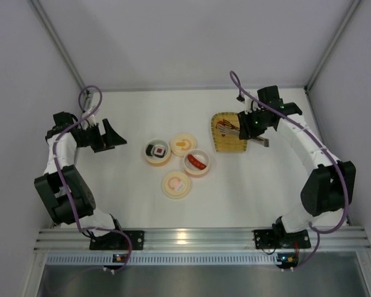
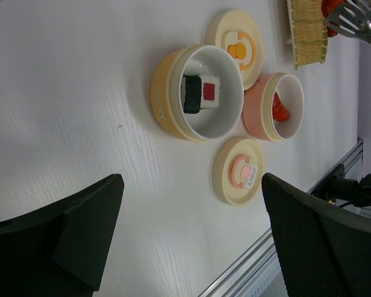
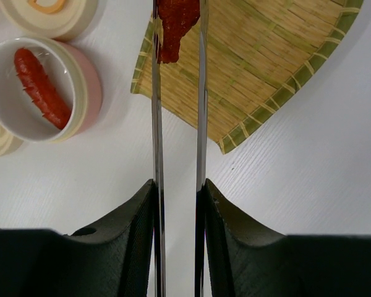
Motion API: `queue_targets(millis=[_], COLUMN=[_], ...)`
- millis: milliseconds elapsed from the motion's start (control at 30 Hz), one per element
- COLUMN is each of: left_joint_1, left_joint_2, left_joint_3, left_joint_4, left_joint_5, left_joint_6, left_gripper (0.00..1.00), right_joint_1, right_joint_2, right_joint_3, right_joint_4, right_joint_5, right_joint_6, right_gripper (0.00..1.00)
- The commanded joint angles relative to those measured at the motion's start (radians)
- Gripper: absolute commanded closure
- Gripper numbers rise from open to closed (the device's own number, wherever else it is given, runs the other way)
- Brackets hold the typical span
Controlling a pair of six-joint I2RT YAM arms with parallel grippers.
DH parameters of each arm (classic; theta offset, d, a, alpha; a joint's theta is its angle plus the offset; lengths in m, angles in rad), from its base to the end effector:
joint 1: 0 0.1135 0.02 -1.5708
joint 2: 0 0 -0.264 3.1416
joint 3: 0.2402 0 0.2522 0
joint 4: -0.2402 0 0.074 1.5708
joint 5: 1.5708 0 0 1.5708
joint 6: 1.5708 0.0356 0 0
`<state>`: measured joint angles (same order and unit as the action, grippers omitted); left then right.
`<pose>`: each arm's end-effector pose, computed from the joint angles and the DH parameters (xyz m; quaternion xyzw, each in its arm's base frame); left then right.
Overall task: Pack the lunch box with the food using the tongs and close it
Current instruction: Pick up the fake food from the plate, then place the fake food in the packing box.
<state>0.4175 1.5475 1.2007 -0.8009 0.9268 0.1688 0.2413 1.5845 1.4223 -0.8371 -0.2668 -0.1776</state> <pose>0.2892 0.0971 0.2636 -0.0153 0.8795 -0.3641 0.3061 0.3217 0.0888 0.3060 -0.2344 0.9224 0.1364 0.2752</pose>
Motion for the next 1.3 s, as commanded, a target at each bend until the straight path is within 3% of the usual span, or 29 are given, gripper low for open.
queue_targets(millis=[0, 333, 700, 1267], left_joint_1=[0.007, 0.007, 0.007, 0.007], left_joint_2=[-0.001, -0.013, -0.020, -0.015], left_joint_3=[0.014, 0.010, 0.010, 0.010], left_joint_4=[0.042, 0.042, 0.034, 0.034], left_joint_5=[0.040, 0.043, 0.040, 0.033], left_joint_6=[0.003, -0.005, 0.001, 0.006], left_gripper=[0.02, 0.02, 0.02, 0.02], right_joint_1=[0.015, 0.095, 0.220, 0.227], right_joint_2=[-0.106, -0.182, -0.182, -0.124], right_joint_3=[0.000, -0.051, -0.132, -0.145], right_joint_4=[-0.019, -0.112, -0.089, -0.031], right_joint_5=[-0.138, -0.278, -0.213, -0.173], right_joint_6=[-0.068, -0.152, -0.177, -0.169], right_gripper=[0.91, 0.89, 0.89, 0.82])
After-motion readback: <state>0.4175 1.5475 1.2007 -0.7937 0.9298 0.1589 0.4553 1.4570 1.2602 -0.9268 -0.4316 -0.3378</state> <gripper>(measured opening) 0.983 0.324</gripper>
